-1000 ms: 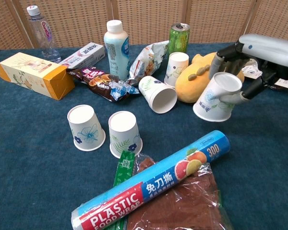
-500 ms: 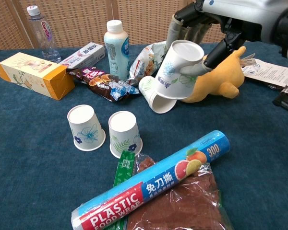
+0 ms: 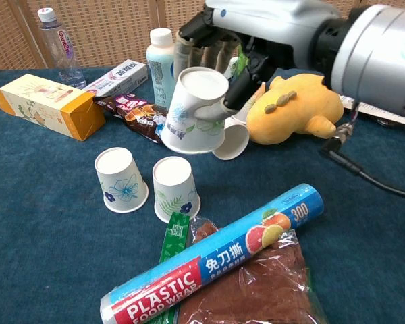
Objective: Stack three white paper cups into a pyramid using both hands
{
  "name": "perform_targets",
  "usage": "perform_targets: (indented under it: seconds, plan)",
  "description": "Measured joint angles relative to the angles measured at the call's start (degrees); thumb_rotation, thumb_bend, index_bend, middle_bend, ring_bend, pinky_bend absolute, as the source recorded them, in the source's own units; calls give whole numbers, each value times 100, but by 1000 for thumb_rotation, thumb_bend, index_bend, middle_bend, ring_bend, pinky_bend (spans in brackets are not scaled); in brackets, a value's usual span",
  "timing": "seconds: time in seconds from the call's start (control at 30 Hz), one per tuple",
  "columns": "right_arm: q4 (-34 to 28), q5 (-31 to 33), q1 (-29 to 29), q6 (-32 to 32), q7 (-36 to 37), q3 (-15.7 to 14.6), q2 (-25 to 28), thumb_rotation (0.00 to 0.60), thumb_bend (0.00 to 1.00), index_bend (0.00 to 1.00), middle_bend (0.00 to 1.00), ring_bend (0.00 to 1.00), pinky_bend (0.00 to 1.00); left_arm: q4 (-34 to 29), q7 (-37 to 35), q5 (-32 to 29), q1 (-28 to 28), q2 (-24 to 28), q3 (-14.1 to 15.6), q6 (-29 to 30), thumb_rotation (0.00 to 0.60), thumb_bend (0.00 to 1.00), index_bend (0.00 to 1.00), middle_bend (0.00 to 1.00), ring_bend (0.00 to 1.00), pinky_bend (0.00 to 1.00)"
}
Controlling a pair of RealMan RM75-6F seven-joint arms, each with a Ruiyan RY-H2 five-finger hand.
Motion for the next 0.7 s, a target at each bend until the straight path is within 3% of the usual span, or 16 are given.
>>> perform_targets:
  seconds: [0.37, 0.7]
  plan:
    - [225, 939, 772, 203, -980, 294, -775, 600, 357, 437, 490, 375, 334, 38, -120, 42, -6, 19, 10, -18, 600, 295, 0, 0, 0, 0]
    - [566, 1326, 1161, 451, -1407, 237, -1269, 600, 374, 436, 490, 375, 335, 72, -257, 34, -27, 48, 5, -53, 600, 295, 0, 0, 0, 0]
